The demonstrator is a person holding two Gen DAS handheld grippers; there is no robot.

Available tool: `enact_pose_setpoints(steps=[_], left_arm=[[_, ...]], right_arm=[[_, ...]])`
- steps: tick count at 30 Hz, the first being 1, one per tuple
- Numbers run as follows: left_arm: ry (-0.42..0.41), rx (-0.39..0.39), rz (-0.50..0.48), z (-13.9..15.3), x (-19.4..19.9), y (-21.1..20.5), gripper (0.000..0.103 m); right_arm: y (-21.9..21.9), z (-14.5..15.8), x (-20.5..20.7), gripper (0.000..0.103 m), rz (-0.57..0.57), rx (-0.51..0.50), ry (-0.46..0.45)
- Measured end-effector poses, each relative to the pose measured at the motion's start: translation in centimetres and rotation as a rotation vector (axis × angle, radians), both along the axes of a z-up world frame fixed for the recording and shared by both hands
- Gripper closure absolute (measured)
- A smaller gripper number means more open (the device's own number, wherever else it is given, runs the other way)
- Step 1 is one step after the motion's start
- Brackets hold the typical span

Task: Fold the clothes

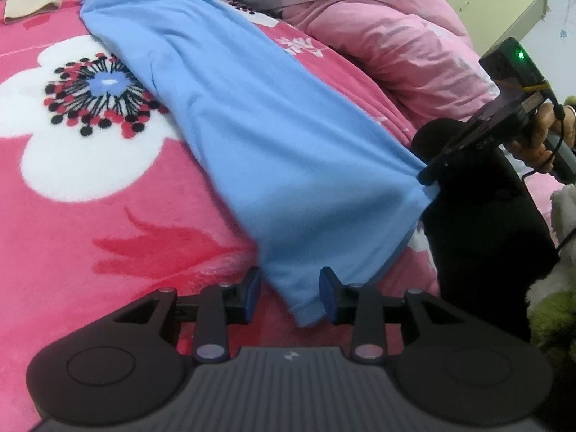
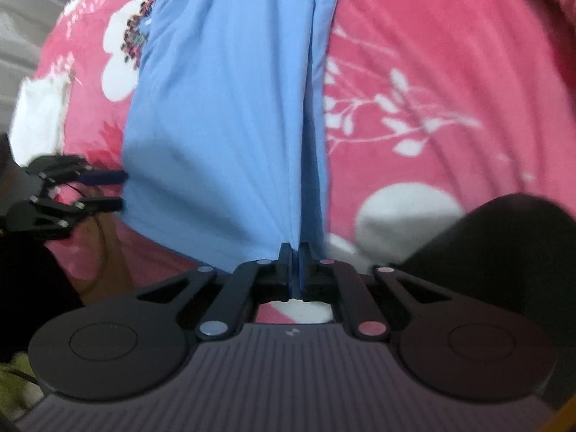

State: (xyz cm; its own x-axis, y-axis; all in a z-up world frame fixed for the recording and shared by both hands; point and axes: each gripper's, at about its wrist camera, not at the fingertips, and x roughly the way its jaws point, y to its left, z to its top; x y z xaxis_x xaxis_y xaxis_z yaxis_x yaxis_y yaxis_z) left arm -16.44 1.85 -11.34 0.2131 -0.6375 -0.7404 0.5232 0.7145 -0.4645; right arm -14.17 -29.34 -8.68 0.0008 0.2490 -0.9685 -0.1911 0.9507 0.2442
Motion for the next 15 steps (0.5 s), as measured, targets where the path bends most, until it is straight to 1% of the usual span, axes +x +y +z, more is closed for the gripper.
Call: enact_pose_setpoints(steps=[4,6,8,10,13,15], left_arm=[[0.018,-0.003,0.009,-0.1,-0.2,0.2,0.066],[0.032,-0.019,0.022,-0.2,-0.1,0.4,0.066],[0.063,-0.048,0.04,-0.3,0.2,0.7,0.065],[0.089,-0.066,0.042,-0.6,0.5,0.6,0.065],[0.126,-0.049,0.013,-1.2,0.7,-0.2,0.068],[0.142,-0.027,-0.005,-1.5,0.7,-0.9,0.07]], right_arm=[[0.4,-1.1,0.1,0.102,0.058,-0.12,-0.02],[1.0,-1.2,0.2,0.101,0.074,-0.126,-0.023],[1.5,-1.5,0.2,0.101,0.096,-0.13,-0.02],[2.0,-1.8,0.2,0.099,0.117,-0.146,-0.013],[2.8,-1.8,0.3,0.098,0.154,-0.193,-0.031],[3.7,-1.1,0.1,0.096,0.179,-0.224,-0.071]])
